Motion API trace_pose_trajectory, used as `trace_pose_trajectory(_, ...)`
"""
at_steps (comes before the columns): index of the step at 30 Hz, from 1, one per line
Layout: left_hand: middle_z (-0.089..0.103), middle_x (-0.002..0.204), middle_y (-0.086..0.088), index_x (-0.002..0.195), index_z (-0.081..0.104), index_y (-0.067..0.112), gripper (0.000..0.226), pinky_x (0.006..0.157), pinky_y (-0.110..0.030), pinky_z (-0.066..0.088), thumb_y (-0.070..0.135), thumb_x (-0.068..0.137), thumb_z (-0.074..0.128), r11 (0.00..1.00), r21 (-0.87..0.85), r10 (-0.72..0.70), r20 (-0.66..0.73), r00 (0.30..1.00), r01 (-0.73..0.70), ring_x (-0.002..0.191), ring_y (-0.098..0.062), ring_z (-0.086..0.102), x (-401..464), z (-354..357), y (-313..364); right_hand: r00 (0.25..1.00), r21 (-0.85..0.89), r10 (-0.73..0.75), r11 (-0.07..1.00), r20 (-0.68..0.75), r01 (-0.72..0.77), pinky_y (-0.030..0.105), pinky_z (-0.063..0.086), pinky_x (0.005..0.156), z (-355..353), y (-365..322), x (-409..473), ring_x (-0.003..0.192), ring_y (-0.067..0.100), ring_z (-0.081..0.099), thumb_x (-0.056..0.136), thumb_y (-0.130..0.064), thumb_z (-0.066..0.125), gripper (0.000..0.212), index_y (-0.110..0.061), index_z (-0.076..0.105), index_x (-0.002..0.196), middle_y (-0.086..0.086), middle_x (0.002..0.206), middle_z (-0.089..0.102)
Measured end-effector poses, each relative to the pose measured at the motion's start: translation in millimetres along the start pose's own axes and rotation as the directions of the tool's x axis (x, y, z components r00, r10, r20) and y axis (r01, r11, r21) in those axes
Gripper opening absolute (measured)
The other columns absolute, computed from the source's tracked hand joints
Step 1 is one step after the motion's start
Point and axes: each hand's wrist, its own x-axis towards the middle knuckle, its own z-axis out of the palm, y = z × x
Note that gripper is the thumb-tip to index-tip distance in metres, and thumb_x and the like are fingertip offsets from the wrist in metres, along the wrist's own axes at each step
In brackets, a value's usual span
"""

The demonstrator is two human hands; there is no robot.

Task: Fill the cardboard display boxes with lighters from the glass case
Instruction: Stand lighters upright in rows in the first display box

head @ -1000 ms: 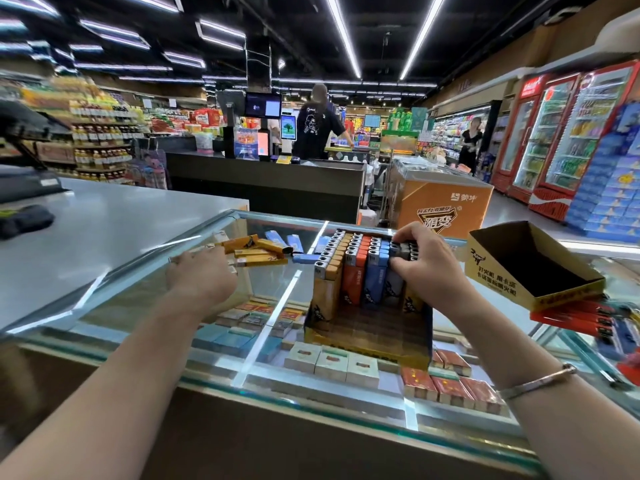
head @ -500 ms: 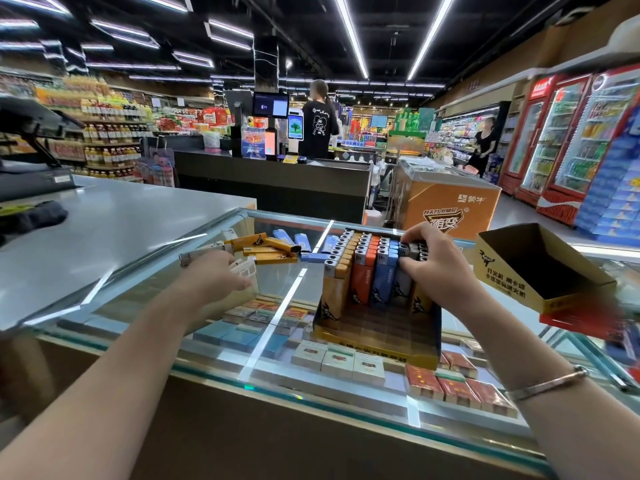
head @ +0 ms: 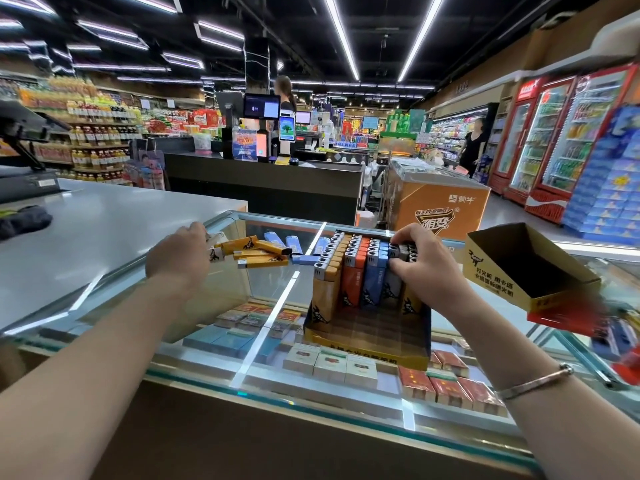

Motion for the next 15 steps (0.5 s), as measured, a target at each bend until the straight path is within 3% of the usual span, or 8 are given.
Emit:
trace_pose_trajectory(4, 0.057, 0.079, -0.006, 0.097, 0.055, 0.012, 0.019, 0.056, -0.032, 0.043, 0.026, 0.087, 0.063, 0.998, 0.031, -0.058, 0.113, 0.992, 0.055, 0.07, -0.023, 0.053, 2, 8, -7, 1.0, -0.009, -0.007, 1.0, -0.006, 0.007, 0.029, 0.037, 0.081, 1, 0, 0, 0.103, 0.021, 0.047, 0.082, -0.008, 0.061, 0.023, -0.019, 0.049, 0.099, 0.002, 0.102, 0.054)
trace_pose_trajectory(11, 0.059, 0.072, 0.0, 0.08, 0.057, 0.017, 0.039, 0.049, -0.025, 0.038, 0.056, 0.081, 0.059, 0.985, 0.17, -0.042, 0.311, 0.95, -0.012, 0.066, -0.016, 0.056, 12, -2, 1, 1.0, -0.008, -0.008, 1.0, -0.003, 0.008, 0.028, 0.038, 0.08, 1, 0, 0, 0.103, 0.02, 0.047, 0.083, -0.008, 0.061, 0.022, -0.019, 0.048, 0.098, 0.001, 0.101, 0.054)
trace_pose_trajectory(15, 0.063, 0.07, -0.005, 0.076, 0.057, 0.011, 0.037, 0.053, -0.026, 0.044, 0.046, 0.076, 0.071, 0.983, -0.159, 0.011, 0.542, 0.84, 0.09, 0.063, -0.015, 0.06, 17, -2, 12, 1.0, -0.013, -0.008, 1.0, -0.005, 0.007, 0.027, 0.036, 0.079, 1, 0, 0, 0.101, 0.021, 0.047, 0.082, -0.008, 0.061, 0.022, -0.019, 0.049, 0.097, 0.002, 0.1, 0.054)
